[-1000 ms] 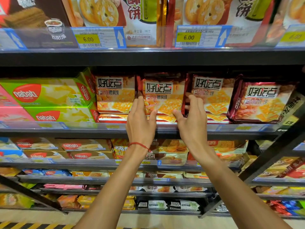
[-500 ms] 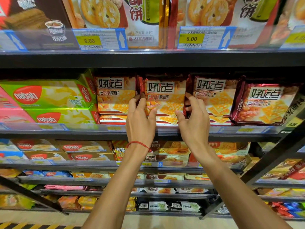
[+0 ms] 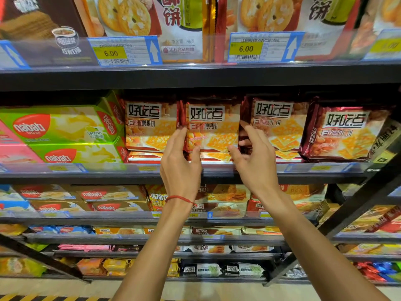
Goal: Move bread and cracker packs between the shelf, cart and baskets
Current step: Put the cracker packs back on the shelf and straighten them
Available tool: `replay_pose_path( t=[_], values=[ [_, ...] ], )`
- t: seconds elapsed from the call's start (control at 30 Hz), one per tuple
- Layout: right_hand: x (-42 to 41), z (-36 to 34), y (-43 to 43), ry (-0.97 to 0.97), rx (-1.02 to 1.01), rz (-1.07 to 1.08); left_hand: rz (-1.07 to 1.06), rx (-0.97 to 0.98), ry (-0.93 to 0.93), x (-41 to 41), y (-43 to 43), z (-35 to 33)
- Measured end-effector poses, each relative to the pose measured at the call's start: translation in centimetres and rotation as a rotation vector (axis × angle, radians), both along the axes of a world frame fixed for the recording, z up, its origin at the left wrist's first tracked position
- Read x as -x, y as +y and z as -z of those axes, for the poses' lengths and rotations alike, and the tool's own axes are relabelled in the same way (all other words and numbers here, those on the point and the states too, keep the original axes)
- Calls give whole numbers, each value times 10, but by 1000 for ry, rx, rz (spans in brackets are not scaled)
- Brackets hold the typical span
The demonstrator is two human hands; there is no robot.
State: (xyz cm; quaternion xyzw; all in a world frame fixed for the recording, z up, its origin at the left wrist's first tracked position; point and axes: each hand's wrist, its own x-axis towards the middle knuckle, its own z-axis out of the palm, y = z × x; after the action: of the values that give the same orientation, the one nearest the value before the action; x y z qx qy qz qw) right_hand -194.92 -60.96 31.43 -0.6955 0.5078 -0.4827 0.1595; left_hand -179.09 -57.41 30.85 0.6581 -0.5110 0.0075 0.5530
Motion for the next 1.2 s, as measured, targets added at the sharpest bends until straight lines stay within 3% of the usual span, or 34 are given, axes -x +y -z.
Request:
replay_pose_path(
  t=[0.13, 0.3, 0.5, 0.77, 1.2],
  values=[
    [19, -4, 10, 67, -13, -93, 73, 61, -86, 12, 10, 4],
    [54, -5, 26, 142, 84, 95, 223, 110, -327, 33, 12, 4],
    [92, -7, 26, 10, -73, 246, 472, -126, -116, 88, -3, -13],
    [100, -17, 25, 118, -263, 181, 346, -271, -128, 121, -13, -13],
    [112, -20, -2, 248, -188, 92, 220, -215, -77, 134, -32, -5]
  ],
)
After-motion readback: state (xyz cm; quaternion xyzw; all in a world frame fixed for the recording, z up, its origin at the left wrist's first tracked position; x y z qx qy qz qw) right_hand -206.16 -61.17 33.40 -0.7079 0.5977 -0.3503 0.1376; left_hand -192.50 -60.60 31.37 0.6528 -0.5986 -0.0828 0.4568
